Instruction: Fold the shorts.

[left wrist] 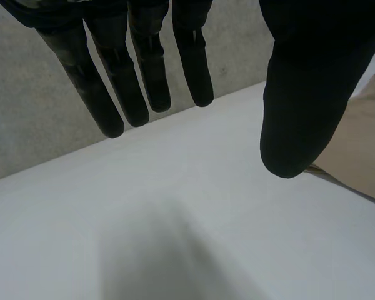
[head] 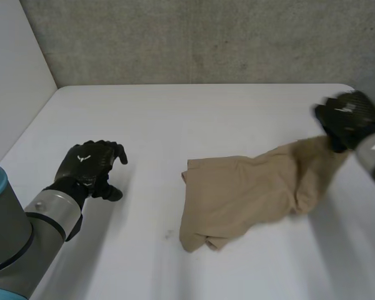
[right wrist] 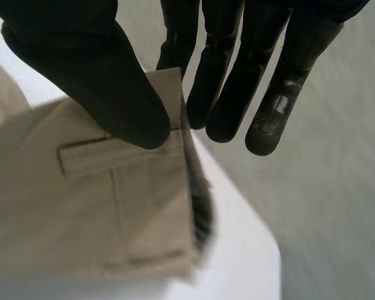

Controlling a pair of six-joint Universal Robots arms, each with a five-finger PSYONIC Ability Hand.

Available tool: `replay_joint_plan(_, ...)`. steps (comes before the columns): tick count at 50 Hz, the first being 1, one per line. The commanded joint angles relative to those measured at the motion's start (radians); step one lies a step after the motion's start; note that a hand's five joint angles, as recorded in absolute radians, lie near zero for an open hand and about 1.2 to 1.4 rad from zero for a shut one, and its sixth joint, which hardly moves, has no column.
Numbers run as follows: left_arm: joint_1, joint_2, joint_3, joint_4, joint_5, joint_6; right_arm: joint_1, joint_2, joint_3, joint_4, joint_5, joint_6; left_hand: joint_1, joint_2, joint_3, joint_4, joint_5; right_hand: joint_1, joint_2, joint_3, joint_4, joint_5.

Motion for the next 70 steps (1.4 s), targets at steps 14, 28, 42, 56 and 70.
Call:
replay_joint_plan(14, -0.033, 0.033, 0.109, 0.002, 0.002, 0.0, 0.497, 0.206, -0.037, 0.131, -0.18, -0.071, -0.019, -0.005, -0.008, -0.004, 0.003, -0.504, -0.718, -0.72, -0.73, -0.695)
replay_joint_plan(28, -0.214, -0.189, 0.434, -0.066, -0.007, -0.057, 0.231, -0.027, -0.078, 0.071, -0.168, 0.61, -0.008, 0.007, 0.004, 0.008, 0.015, -0.707, -0.922, -0.924, -0.934, -0.899)
replay_joint_plan(42, -0.335, -0.52, 0.761, -0.267, -0.145, -0.225, 0.207, 0.224, -0.233, 0.186, -0.103, 0.595, -0.066, -0.052, -0.055, -0.05, -0.043, -0.734, -0.948, -0.951, -0.96, -0.925)
replay_joint_plan(56, -0.369, -0.643, 0.736, -0.351, -0.196, -0.221, 0.196, 0.441, -0.326, 0.341, -0.065, 0.394, -0.386, -0.372, -0.375, -0.371, -0.364, -0.791, -1.006, -1.008, -1.018, -0.983)
replay_joint_plan(70, -0.358, -0.646, 0.692, -0.417, -0.204, -0.213, 0.147, 0.381, -0.174, 0.242, -0.068, 0.258, -0.392, -0.378, -0.381, -0.377, -0.37, -0.791, -1.006, -1.008, -1.018, -0.983)
